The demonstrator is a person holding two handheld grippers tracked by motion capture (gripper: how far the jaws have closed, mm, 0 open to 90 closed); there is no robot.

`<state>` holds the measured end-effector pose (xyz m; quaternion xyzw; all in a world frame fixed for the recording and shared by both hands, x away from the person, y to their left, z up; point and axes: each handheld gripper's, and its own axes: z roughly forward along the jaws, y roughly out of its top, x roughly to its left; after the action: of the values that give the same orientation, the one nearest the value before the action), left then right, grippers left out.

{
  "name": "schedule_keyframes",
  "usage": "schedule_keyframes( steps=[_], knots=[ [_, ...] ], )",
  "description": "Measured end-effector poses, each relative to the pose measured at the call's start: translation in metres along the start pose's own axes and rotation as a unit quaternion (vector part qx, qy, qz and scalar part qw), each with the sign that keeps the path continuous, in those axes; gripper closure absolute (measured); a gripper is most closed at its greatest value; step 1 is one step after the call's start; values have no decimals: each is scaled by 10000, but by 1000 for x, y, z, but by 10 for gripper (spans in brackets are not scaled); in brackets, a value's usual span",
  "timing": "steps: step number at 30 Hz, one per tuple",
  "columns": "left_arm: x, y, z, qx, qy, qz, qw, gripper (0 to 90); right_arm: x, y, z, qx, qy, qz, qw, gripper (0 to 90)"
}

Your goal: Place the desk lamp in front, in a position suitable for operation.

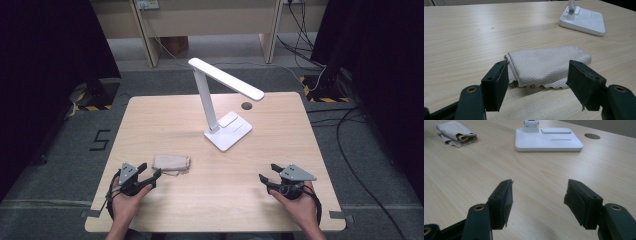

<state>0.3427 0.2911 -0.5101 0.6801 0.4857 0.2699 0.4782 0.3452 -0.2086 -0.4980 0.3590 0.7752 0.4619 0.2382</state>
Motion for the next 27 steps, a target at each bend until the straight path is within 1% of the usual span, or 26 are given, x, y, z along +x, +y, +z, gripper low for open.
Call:
schedule_keyframes(
  steps=[4,7,9,11,12,13,16,17,18,21,22,23,24,25,26,27],
  knots=[
    [0,1,-1,-26,22,-1,10000,325,3,3,2,-44,77,-23,10000,400],
    [1,0,0,-38,21,-31,10000,324,8,10,9,-137,202,-133,9996,439],
    [1,0,0,-23,18,-38,10000,324,12,15,13,-81,269,-164,9995,456],
    [1,1,0,-32,23,-40,10000,323,17,20,20,-30,386,-228,9990,464],
    [1,1,0,-32,23,-40,10000,323,17,20,20,-30,386,-228,9990,464],
    [1,1,-1,-43,28,-46,10000,323,22,27,27,30,493,-317,9983,466],
    [2,1,-1,-43,37,-55,10000,323,30,39,40,80,604,-462,9971,472],
    [2,0,-1,-51,39,-68,10000,323,32,43,45,79,632,-555,9964,472],
    [2,0,0,-58,35,-78,9999,323,35,47,50,106,684,-574,9959,473],
    [2,0,0,-68,30,-97,9999,324,43,59,64,174,814,-755,9937,476],
    [2,0,0,-70,26,-96,9999,324,43,59,64,174,814,-755,9937,476],
    [2,0,0,-64,23,-85,9999,324,47,65,73,229,897,-824,9923,480],
    [2,0,0,-64,23,-85,9999,324,48,67,76,231,904,-873,9918,481],
    [2,0,0,-59,19,-86,9999,324,48,67,76,231,904,-873,9918,481],
    [2,0,0,-59,19,-88,9999,324,52,71,85,263,986,-871,9910,483],
    [2,0,0,-63,17,-93,9999,324,53,73,88,275,1004,-895,9905,482]
  ],
)
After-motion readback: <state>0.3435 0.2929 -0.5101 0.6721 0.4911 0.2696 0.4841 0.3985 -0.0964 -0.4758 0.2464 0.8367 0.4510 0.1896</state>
